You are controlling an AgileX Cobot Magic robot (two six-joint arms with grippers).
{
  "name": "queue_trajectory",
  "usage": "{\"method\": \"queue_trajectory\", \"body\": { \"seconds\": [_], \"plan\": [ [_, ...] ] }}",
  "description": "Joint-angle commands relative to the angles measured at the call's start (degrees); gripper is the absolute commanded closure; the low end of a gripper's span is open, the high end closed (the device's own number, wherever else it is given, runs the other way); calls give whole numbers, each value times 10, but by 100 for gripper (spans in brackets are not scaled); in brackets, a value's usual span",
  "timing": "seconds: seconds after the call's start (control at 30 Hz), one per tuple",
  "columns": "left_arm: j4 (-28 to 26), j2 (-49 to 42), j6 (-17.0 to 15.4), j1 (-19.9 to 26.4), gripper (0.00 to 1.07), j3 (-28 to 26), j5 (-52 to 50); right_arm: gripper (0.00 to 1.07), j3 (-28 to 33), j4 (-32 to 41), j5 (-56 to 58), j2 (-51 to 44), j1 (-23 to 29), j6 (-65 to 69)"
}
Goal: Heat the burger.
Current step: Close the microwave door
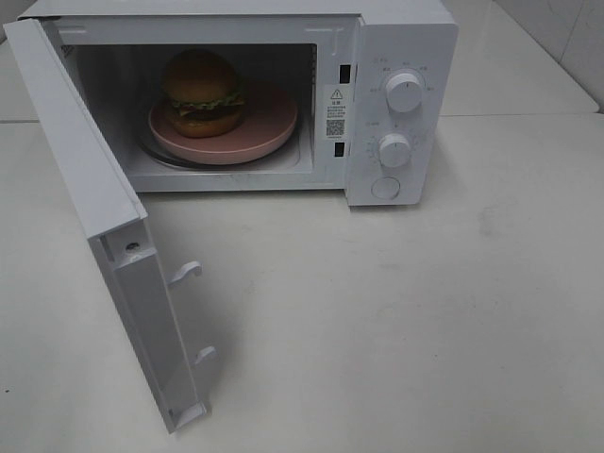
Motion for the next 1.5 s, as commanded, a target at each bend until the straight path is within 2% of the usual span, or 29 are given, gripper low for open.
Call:
{"method": "queue_trajectory", "body": {
  "seconds": [0.03,0.5,0.77,0.83,0.87,0.9,0.93,0.97,1.0,1.03,1.07,1.1,1.13,1.2,1.23,1.27,1.3,1.5],
  "plan": [
    [-2,-11,-3,-2,6,2,-2,31,2,-1,-4,-15,-5,4],
    [-5,-10,-3,-2,6,-4,-9,31,2,-1,-4,-15,-5,4],
    [-7,44,-3,-2,7,-22,-45,31,2,-1,-4,-15,-5,4],
    [-7,83,-3,-2,16,-22,-92,31,2,-1,-4,-15,-5,4],
    [-7,83,-3,-2,16,-22,-92,31,2,-1,-4,-15,-5,4],
    [-7,93,-3,-2,22,-22,-104,31,2,-1,-4,-15,-5,4],
    [-7,111,-3,-2,33,-22,-128,31,2,-1,-4,-15,-5,4],
    [-7,111,-3,-2,33,-22,-128,31,2,-1,-4,-15,-5,4],
    [-7,120,-3,-2,40,-22,-140,31,2,-1,-4,-15,-5,4],
    [-2,135,-3,-2,53,-22,-153,31,2,-1,-4,-15,-5,4],
    [-2,135,-3,-2,53,-22,-153,31,2,-1,-4,-15,-5,4],
    [1,145,-3,-2,59,-22,-161,31,2,-1,-4,-15,-5,4],
    [1,145,-3,-2,59,-22,-161,31,2,-1,-4,-15,-5,4],
    [15,187,-3,-2,86,-19,-189,31,2,-1,-4,-15,-5,4],
    [15,187,-3,-2,86,-19,-189,31,2,-1,-4,-15,-5,4],
    [18,199,-3,-2,93,-18,-197,31,2,-1,-4,-15,-5,4],
    [22,221,-3,-2,105,-11,-222,31,2,-1,-4,-15,-5,4],
    [22,272,-3,-2,107,19,-310,31,2,-1,-4,-15,-5,4]
  ]
}}
